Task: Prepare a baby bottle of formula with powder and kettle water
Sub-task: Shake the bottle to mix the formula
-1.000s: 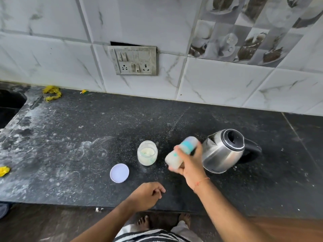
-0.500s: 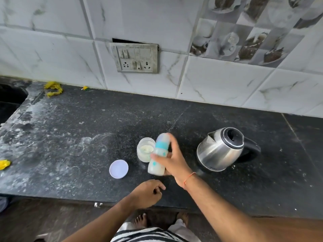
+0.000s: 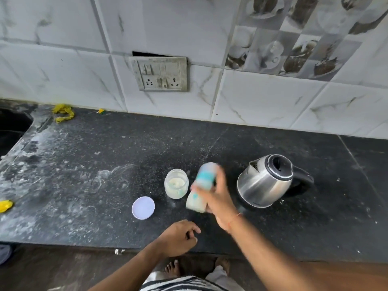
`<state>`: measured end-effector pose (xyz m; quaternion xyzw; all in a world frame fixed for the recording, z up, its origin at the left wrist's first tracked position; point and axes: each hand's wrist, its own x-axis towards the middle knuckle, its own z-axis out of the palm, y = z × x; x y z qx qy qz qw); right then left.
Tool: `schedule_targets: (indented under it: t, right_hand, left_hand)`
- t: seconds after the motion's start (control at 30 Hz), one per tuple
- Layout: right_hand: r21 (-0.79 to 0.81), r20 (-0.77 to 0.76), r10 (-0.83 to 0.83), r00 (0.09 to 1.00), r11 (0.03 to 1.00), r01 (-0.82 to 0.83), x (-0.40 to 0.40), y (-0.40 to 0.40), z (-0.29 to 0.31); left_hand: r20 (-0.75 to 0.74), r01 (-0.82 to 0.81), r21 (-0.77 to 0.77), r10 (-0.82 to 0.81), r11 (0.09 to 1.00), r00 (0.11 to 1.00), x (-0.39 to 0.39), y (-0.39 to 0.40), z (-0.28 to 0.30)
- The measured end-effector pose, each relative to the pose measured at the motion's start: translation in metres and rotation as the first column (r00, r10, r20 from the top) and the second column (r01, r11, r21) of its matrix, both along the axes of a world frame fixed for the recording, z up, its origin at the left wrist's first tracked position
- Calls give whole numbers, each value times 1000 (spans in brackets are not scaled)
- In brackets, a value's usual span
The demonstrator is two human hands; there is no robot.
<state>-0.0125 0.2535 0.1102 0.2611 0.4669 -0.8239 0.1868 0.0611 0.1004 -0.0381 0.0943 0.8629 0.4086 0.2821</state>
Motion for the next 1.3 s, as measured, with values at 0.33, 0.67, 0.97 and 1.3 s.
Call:
schedule_targets:
  t: [0.33, 0.67, 0.97, 1.3]
  right_hand:
    - [-93, 116, 102, 988, 991, -91, -4, 2, 2]
    - [103, -105, -169, 980, 978, 180, -17, 1, 5]
    - [-126, 103, -179, 978, 973, 192, -9, 7, -15]
    - [-122, 241, -92, 966, 985, 124, 6, 9, -19]
  left_hand:
    - [-53, 104, -9, -104, 995, 993, -4, -6, -11]
    - [-26, 108, 21, -108, 994, 994, -8, -6, -6]
    - [-40, 98, -14, -99, 995, 994, -7, -4, 4]
    - [-132, 162, -211, -192, 964, 972, 3, 2, 11]
